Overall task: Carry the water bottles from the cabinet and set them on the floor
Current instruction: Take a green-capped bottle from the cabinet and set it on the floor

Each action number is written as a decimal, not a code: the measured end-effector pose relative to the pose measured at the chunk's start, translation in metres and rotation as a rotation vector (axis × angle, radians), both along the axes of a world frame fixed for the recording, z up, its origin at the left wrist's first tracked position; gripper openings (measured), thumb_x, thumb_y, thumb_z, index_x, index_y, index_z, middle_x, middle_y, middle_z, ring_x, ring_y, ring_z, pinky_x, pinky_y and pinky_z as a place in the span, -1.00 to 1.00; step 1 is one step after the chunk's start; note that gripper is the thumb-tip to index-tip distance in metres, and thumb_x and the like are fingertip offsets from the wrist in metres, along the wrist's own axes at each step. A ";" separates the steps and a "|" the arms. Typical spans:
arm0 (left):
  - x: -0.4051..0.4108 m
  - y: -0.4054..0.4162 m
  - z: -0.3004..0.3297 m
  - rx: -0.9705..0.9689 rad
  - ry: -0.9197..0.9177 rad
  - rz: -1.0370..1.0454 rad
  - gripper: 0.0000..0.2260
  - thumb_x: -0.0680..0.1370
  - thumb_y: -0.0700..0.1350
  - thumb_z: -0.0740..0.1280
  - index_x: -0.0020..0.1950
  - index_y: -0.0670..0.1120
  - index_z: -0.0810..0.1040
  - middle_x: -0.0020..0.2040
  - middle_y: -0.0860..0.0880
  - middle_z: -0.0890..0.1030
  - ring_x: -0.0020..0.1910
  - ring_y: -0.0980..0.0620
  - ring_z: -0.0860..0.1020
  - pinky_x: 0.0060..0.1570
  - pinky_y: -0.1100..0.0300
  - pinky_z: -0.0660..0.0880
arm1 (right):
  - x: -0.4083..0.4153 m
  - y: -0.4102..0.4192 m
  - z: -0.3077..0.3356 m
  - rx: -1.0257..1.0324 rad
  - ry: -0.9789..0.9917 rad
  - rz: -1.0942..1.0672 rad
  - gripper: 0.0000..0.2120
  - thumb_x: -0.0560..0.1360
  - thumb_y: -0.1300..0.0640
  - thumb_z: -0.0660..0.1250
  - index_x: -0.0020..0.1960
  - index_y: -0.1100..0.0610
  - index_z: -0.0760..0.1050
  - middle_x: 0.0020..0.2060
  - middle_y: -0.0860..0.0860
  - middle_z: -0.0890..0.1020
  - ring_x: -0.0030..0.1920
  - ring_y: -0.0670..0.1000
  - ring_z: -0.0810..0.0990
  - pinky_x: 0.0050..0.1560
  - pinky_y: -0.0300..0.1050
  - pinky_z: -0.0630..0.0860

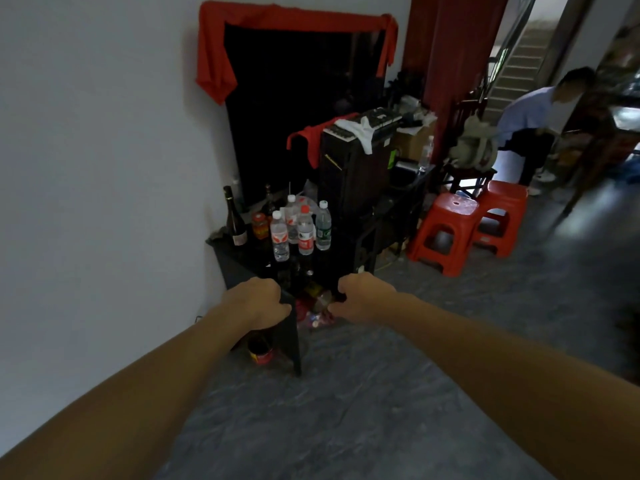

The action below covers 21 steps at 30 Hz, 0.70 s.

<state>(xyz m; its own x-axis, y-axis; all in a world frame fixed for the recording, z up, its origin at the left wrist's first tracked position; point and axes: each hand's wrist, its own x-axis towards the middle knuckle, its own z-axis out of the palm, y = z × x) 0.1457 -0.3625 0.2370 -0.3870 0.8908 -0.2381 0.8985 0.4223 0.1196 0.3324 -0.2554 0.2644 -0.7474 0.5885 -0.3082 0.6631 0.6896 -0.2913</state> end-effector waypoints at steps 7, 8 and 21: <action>-0.016 0.084 -0.001 -0.021 -0.011 0.047 -0.65 0.49 0.19 0.23 -0.36 -0.02 0.40 -0.31 -0.01 0.49 -0.33 0.04 0.48 -0.43 0.19 0.31 | -0.019 0.101 -0.005 0.002 -0.012 0.054 -0.72 0.53 -0.10 0.28 -0.05 0.13 0.38 -0.15 0.06 0.49 -0.12 0.09 0.51 -0.19 -0.04 0.43; -0.018 0.097 -0.001 -0.014 -0.013 0.066 -0.65 0.49 0.18 0.23 -0.37 -0.02 0.38 -0.32 -0.01 0.48 -0.32 0.04 0.49 -0.41 0.18 0.33 | -0.022 0.118 -0.004 -0.002 -0.006 0.060 -0.71 0.53 -0.10 0.28 -0.06 0.14 0.39 -0.16 0.05 0.50 -0.13 0.09 0.53 -0.20 -0.04 0.44; -0.036 0.243 -0.010 -0.033 -0.032 0.166 -0.64 0.51 0.18 0.24 -0.36 -0.02 0.33 -0.31 0.00 0.41 -0.19 -0.08 0.52 -0.20 0.10 0.47 | -0.069 0.283 -0.024 -0.032 -0.016 0.151 -0.68 0.52 -0.11 0.29 -0.25 0.07 0.32 -0.23 0.02 0.48 -0.15 0.07 0.50 -0.25 -0.10 0.40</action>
<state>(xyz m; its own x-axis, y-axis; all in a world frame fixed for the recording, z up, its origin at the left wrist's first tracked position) 0.1099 -0.1199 0.2268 -0.5197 0.8068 -0.2811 0.8121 0.5687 0.1306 0.2635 0.0281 0.2402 -0.8217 0.4592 -0.3374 0.5569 0.7727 -0.3046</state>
